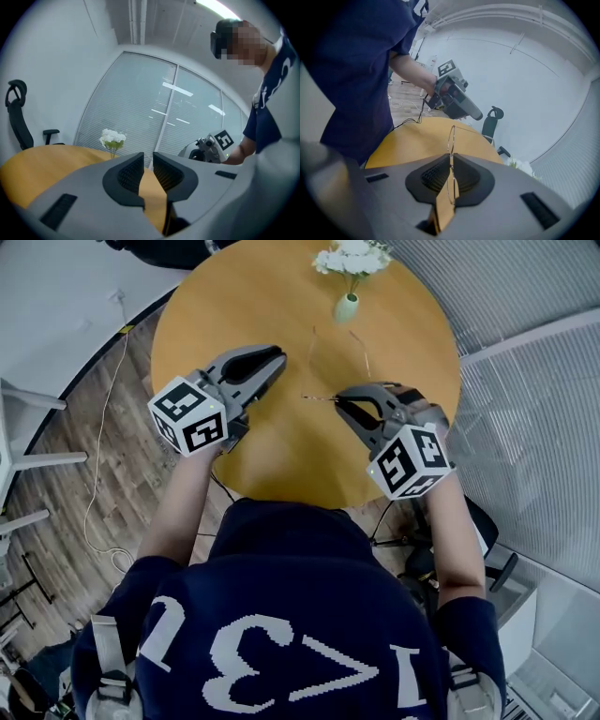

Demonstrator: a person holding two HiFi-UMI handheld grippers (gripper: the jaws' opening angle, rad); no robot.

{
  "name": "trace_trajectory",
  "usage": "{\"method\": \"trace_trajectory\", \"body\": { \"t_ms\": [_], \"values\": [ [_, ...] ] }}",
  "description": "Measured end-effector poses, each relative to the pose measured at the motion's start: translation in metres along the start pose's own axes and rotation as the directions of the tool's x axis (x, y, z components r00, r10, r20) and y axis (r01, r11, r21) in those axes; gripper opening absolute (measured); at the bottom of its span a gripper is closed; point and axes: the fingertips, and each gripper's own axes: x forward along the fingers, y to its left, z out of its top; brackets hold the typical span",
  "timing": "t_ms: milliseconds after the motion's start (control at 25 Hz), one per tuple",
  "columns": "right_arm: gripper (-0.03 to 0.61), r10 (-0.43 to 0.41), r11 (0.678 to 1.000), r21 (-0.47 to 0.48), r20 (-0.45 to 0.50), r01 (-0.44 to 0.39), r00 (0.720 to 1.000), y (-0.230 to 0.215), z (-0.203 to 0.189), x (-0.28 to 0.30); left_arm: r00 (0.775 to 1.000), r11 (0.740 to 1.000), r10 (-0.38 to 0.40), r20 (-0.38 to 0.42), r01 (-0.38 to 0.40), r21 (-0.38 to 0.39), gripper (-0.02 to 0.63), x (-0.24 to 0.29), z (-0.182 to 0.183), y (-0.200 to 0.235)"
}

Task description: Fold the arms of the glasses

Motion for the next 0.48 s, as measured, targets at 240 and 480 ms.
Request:
{"method": "trace_trajectory", "body": {
  "t_ms": [240, 480],
  "values": [
    [0.041, 0.001, 0.998, -0.062, -0.003, -0.002, 1.0, 0.006, 0.011, 0.002, 0.993, 0.982, -0.122, -0.007, 0.119, -0.148, 0.12, 0.018, -0.001, -0.006],
    [0.041, 0.013, 0.997, -0.082, -0.003, -0.014, 1.0, 0.01, 0.014, 0.006, 0.989, 0.985, -0.131, -0.072, 0.121, -0.122, 0.095, 0.026, -0.013, -0.005]
  ]
}}
